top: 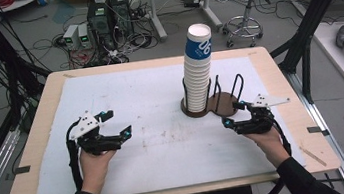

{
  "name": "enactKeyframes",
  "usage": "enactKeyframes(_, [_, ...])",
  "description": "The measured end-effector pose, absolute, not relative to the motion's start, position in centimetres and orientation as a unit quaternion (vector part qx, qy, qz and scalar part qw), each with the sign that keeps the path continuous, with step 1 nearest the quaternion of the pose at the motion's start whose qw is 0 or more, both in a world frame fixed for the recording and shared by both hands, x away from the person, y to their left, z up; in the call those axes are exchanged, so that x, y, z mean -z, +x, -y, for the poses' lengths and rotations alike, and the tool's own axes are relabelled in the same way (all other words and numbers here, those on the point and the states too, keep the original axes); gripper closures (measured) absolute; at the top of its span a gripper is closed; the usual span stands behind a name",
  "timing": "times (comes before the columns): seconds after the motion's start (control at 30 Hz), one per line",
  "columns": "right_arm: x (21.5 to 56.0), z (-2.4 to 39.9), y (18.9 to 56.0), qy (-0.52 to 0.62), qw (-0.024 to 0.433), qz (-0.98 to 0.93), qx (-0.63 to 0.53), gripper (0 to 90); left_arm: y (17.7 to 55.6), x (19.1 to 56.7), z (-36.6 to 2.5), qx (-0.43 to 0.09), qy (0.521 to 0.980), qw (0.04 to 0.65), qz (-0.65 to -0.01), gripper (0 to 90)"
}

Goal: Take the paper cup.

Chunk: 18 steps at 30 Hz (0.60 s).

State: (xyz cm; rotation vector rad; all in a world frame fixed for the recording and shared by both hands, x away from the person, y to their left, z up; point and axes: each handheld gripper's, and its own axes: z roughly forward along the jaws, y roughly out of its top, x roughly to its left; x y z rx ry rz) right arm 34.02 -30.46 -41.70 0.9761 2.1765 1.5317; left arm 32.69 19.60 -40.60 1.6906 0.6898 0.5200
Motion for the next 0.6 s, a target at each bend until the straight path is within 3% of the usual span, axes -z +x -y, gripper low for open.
enactKeyframes(0.6, [41.02, 30.67, 33.28, 0.33, 0.154, -0.756, -0.544, 17.0, 32.88, 40.83, -18.55, -0.205, 0.726, 0.591, -0.286, 10.5])
